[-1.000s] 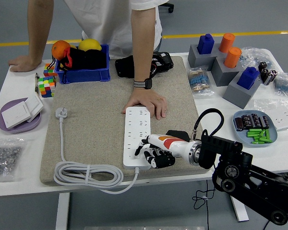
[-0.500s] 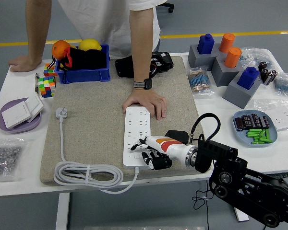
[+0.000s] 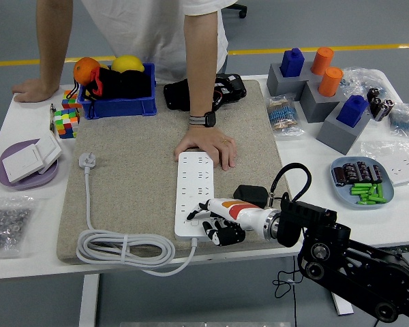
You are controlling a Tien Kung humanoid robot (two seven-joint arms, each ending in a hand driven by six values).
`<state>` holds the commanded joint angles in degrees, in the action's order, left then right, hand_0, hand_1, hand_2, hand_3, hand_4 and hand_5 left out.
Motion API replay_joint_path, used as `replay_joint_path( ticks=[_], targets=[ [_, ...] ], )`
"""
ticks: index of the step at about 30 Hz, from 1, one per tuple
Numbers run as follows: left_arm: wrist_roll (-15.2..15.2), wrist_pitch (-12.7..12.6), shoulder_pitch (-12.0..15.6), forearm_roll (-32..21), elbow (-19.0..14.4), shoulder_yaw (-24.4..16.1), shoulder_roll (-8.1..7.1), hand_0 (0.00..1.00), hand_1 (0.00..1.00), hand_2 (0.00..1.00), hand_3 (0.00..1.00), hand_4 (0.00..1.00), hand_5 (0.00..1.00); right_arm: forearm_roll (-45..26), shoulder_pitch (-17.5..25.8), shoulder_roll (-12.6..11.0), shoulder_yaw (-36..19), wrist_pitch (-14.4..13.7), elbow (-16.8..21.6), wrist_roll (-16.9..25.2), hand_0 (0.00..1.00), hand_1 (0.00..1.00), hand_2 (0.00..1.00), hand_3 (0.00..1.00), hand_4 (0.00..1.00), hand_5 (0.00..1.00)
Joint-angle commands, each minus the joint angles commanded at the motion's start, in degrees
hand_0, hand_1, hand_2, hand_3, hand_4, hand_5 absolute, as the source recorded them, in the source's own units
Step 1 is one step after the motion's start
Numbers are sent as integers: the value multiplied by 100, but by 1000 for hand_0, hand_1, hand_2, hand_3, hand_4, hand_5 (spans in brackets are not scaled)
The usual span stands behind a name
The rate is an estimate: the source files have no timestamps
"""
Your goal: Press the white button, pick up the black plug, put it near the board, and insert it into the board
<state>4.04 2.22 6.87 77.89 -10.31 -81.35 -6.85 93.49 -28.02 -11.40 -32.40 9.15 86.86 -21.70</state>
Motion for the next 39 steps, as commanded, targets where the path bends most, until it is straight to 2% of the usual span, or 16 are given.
replay_joint_path(
  ticks=[14,30,39],
  targets=[
    [-1,0,1,14,0,-11,3,810,782,735,786,591,530,-45,34,-29,-176,413,65,-183,2,2,96,752,223,2],
    [-4,1,-6,13,0,-2,6,810,782,735,786,590,530,66,51,-42,-100,435,-43,-212,2,2,93,740,222,2],
    [1,3,2,9,0,5,11,810,782,735,786,590,530,-80,70,4,-279,442,89,-108,2,2,93,735,224,2]
  ],
)
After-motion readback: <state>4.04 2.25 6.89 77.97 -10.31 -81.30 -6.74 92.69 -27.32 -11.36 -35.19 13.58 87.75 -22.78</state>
